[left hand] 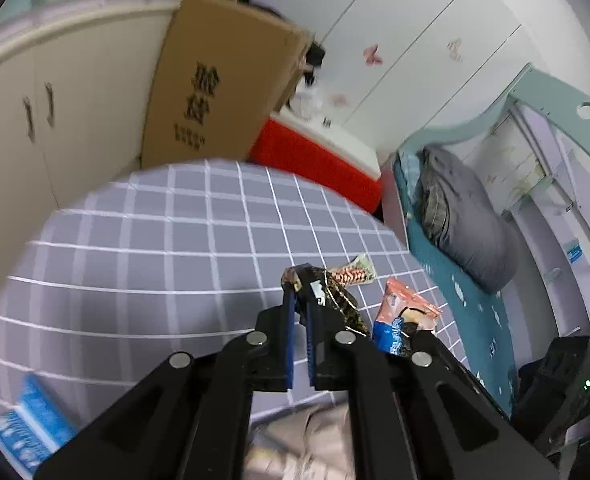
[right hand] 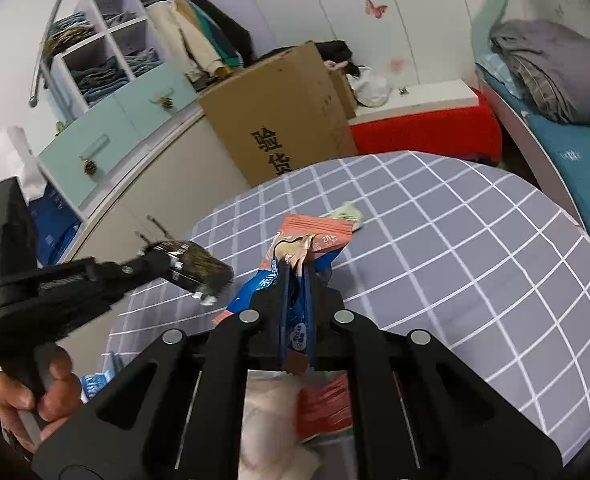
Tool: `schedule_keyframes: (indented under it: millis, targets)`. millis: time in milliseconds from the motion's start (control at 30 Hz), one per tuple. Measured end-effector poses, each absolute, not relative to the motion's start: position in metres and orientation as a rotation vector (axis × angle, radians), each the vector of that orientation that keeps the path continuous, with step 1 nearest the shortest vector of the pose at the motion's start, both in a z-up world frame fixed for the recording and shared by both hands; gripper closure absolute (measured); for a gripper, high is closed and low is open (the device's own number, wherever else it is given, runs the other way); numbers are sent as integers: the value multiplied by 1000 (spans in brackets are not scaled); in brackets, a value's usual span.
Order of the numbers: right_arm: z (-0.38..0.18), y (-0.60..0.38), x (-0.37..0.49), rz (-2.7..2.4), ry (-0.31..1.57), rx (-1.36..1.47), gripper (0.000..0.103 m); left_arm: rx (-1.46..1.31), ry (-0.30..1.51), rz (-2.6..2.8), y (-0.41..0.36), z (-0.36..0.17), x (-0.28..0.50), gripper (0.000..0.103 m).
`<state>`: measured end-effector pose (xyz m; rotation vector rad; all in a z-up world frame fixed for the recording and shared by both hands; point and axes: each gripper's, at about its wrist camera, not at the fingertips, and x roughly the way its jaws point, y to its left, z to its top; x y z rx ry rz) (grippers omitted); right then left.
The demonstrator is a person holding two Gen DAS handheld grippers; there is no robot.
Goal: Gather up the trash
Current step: 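Grasp the blue snack wrapper with the right tool while the left grasps the black wrapper, then carry both wrappers down over the wastebasket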
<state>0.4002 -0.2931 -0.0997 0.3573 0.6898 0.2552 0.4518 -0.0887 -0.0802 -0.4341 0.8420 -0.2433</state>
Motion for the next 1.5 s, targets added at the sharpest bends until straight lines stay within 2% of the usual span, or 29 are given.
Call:
schedule_keyframes:
  millis: [367,667,867,1000,1367,1500]
  targets:
    - [-43,-184,345,411,626,259,96,-373,613,-138,23,-28,325,99]
    - [-51,-10,296,649,676,138,96,-378,586,95,165,-52,237,99]
    - [-93,96,274,733,736,28,96,-469,680,253,260,-118,208,99]
    - [-148,156,267,753,816,-43,96,-548,784,318,307,-181,200,99]
    - [-320,223,291,690,1120,-127,95,-659,1086,386,350,-348,213,98]
    - [-364,230,299,673,1198,-116,95,-657,1169,403,353,-389,218,98]
